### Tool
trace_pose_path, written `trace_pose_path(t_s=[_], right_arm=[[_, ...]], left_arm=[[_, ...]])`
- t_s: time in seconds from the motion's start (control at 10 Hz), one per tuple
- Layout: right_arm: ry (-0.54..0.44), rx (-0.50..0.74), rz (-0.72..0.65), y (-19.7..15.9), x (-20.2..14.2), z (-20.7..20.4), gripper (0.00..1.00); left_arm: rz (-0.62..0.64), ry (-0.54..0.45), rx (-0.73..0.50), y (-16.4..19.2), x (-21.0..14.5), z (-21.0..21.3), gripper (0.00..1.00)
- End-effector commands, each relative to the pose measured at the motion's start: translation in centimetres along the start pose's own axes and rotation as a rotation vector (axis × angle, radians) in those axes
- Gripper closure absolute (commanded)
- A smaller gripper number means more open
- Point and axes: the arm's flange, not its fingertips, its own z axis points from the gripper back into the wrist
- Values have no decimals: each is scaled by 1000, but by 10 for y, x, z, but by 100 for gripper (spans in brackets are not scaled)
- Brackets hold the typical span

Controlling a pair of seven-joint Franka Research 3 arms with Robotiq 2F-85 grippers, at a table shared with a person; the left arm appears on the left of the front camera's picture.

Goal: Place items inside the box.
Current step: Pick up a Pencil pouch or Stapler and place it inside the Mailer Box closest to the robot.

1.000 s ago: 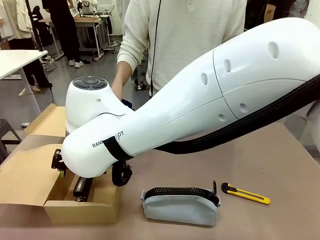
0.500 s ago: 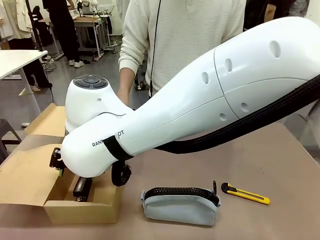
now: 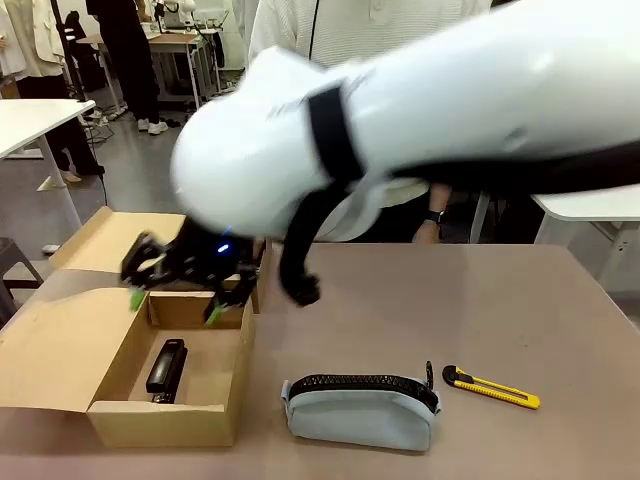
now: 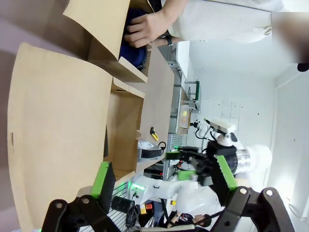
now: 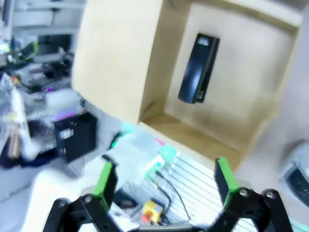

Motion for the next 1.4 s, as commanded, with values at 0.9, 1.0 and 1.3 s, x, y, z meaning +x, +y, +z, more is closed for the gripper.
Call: trace_pose_path(t_s=[0.9, 1.0, 1.3], right_arm=[[-128, 465, -258, -180, -2, 204, 0], [-80, 585, -266, -219, -14, 231, 0], [-236, 802, -265, -327, -90, 308, 0]], left_arm=[[-18, 2, -17, 1, -2, 0, 0], [-18, 2, -17, 1, -2, 0, 0], [-18, 2, -17, 1, -2, 0, 0]])
